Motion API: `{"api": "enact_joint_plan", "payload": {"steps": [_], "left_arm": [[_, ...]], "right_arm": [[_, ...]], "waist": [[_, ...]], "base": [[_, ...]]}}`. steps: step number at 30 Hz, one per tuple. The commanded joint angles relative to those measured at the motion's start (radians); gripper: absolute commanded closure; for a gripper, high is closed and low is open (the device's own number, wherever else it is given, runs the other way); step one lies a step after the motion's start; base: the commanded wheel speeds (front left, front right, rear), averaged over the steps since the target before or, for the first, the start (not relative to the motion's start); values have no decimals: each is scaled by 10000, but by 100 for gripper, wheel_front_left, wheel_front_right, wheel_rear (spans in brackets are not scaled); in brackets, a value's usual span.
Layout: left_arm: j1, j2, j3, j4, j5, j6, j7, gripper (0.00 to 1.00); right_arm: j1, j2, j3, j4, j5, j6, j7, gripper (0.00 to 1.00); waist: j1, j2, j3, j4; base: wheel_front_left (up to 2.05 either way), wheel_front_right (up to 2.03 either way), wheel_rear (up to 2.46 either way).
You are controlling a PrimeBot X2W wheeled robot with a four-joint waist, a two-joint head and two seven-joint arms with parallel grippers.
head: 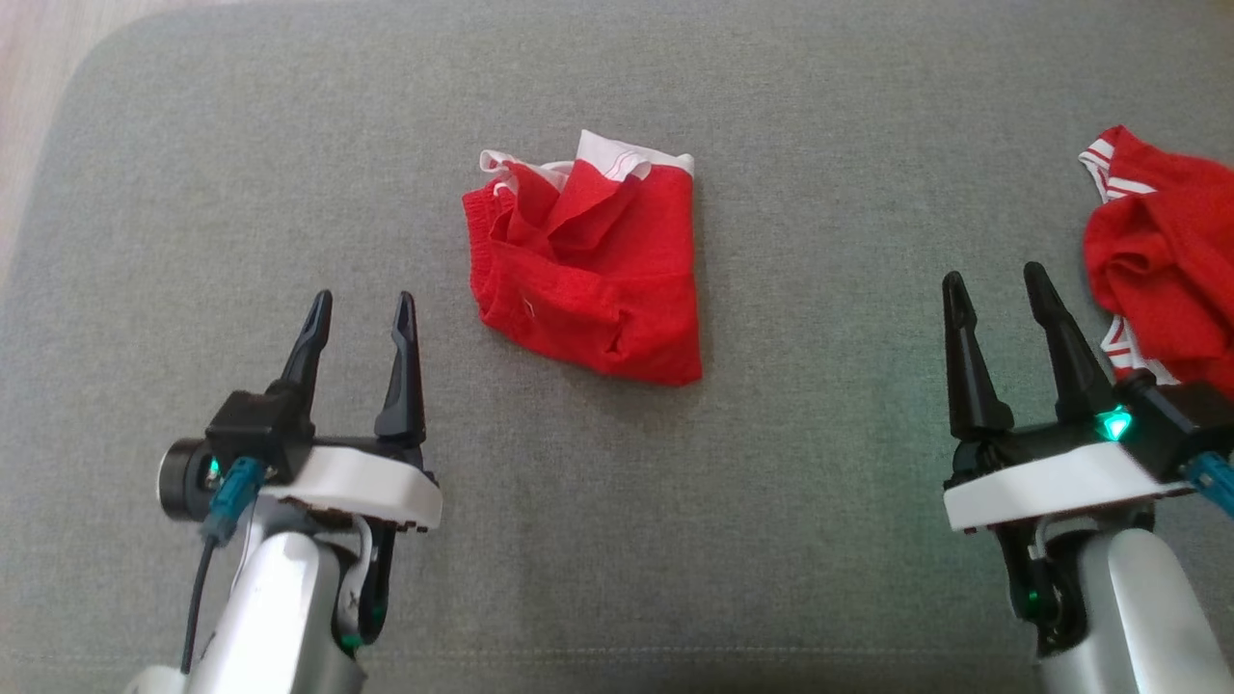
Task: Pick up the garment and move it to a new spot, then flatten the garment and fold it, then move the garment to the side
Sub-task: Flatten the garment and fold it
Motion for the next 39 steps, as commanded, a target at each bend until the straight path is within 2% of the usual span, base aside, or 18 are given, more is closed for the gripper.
{"api": "enact_joint_plan", "payload": {"steps": [1,11,12,13,18,29,39], "left_arm": [[-55,205,319,-302,65,56,-51,0],[-134,218,274,-347,63,78,-51,0],[-151,222,272,-351,62,78,-51,0],[-166,225,272,-356,60,80,-51,0],[-346,220,221,-398,71,64,-51,0],[-1020,31,-46,-461,73,-79,-51,0],[-1300,-103,-150,-491,95,-137,-51,0]], "right_arm": [[17,76,182,-396,-96,-9,33,0],[-95,141,145,-339,-96,-9,114,0],[-147,145,205,-274,-70,-9,157,36],[-219,148,277,-175,-45,-9,227,100],[-1122,66,973,559,34,-9,468,100],[-4642,144,3962,4355,1039,-9,748,100],[-6307,200,5127,6946,1861,-9,647,100]], "waist": [[0,-1,-2,5],[0,-1,108,37],[0,-1,124,47],[0,-1,138,57],[0,-1,357,200],[0,-1,1002,1056],[0,-1,1227,1520]], "base": [[0,0,0],[0,0,0],[0,0,0],[0,0,0],[0,0,0],[0,0,0],[0,0,0]]}}
